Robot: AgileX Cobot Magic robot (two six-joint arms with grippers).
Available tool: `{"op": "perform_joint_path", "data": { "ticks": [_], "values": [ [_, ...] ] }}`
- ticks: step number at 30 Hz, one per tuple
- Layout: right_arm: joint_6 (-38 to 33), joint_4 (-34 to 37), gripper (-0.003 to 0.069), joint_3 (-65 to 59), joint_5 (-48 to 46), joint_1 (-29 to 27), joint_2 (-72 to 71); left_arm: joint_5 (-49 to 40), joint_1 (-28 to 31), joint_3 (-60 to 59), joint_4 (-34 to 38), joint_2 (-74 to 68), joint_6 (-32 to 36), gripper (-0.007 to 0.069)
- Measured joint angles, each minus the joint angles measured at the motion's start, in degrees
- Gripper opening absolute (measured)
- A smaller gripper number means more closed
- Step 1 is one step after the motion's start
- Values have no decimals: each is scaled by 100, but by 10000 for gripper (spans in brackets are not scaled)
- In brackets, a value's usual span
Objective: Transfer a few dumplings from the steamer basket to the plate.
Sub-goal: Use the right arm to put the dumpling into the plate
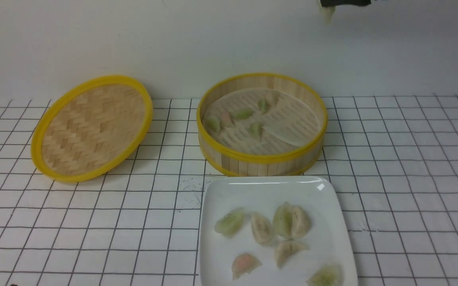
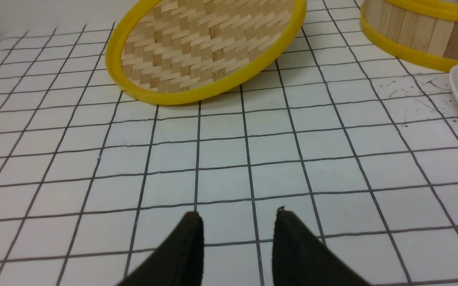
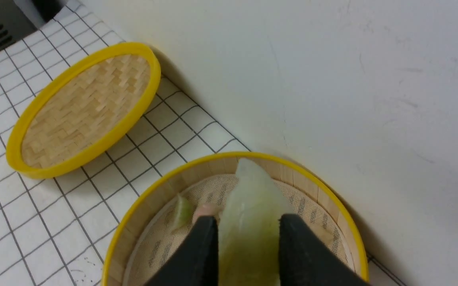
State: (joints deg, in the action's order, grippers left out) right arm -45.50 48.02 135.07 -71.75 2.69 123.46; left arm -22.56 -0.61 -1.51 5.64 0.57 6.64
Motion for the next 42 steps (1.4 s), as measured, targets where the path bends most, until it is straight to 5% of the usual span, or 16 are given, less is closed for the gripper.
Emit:
{"op": "perform_joint_path", "data": {
  "ticks": [18,42],
  "values": [
    [964,-444,181,-186,-40,149,-264,0,0,0,0,0,0,225],
    [59,373,181,-878,-14,174,-195,0,0,0,0,0,0,225]
  ]
}}
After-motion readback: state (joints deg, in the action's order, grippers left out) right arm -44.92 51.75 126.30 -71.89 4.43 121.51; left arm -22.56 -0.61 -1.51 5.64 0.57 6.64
